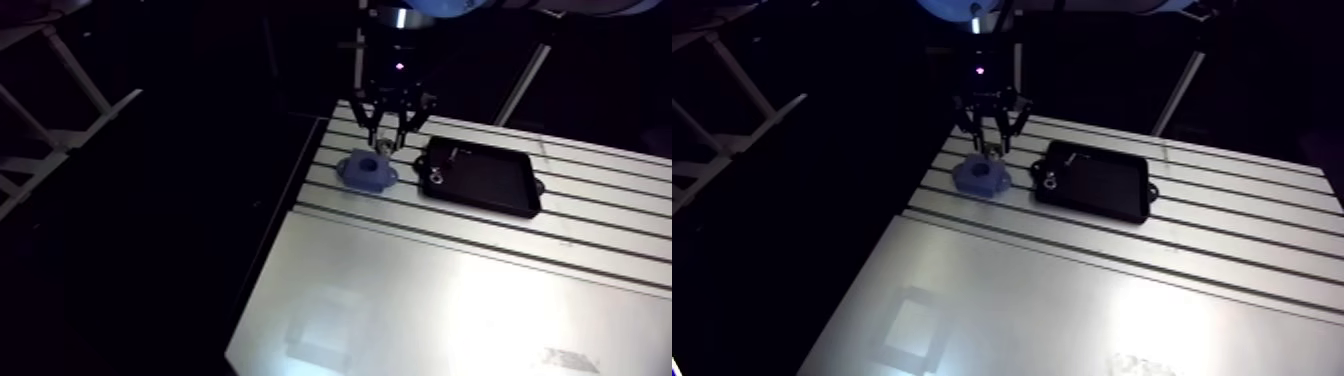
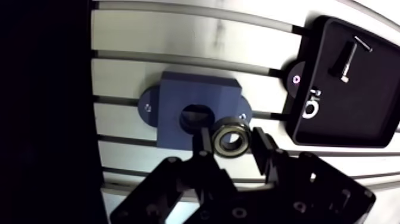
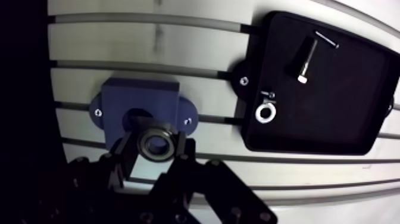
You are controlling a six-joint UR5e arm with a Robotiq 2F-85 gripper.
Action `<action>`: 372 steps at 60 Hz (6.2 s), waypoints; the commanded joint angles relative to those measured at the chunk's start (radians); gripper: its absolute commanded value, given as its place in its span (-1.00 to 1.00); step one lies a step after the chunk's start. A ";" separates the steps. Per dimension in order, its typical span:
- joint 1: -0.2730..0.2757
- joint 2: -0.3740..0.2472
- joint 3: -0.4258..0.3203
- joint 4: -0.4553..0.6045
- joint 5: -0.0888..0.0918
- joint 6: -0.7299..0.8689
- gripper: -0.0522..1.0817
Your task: Pick up the bearing and press it into the housing until flush.
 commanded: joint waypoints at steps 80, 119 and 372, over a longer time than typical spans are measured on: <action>0.030 0.062 -0.011 -0.018 0.020 -0.013 0.30; 0.032 0.066 -0.010 -0.032 0.023 -0.024 0.30; 0.036 0.020 0.029 -0.071 0.018 0.132 0.99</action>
